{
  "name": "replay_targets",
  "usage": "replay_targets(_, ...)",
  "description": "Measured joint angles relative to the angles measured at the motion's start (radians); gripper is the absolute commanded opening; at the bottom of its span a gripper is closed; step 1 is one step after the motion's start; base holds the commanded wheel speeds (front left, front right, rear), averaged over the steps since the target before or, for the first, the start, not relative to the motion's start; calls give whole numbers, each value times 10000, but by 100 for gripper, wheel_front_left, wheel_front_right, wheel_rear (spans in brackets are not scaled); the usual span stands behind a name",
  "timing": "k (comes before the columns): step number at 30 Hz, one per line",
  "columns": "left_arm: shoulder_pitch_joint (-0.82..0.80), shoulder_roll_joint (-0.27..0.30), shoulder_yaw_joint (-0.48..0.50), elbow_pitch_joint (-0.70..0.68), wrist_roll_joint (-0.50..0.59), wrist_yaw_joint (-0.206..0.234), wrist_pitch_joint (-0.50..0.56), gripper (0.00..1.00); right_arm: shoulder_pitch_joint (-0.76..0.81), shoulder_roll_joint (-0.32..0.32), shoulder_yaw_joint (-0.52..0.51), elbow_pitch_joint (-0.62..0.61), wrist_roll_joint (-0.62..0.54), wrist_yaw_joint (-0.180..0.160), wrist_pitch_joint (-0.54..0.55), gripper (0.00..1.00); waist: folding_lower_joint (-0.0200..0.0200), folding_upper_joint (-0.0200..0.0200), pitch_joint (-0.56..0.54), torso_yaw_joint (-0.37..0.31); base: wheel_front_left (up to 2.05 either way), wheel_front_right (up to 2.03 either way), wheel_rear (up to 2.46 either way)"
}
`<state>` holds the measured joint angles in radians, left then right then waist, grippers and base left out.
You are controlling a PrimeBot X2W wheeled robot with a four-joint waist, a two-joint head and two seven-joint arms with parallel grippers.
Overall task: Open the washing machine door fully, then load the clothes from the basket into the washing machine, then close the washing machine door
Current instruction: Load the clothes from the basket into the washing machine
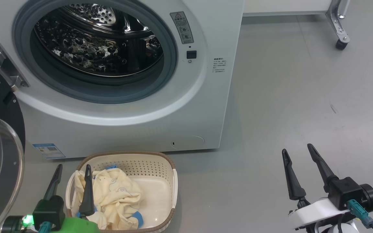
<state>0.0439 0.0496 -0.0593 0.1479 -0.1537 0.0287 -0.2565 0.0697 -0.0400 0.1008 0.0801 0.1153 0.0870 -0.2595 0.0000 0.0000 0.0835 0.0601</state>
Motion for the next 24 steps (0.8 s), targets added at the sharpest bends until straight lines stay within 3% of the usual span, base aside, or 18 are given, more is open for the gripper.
replay_targets(13,-171,-8,-378,1133,-17,-81,405,100,-108,-2,104,-268,-12,42,0,100,0,0,610,-47,0,0,0)
replay_targets(24,-1694,36,-828,3076,251,-343,1383,100,-706,-6,424,-681,-40,77,0,100,1,0,1702,-279,0,0,0)
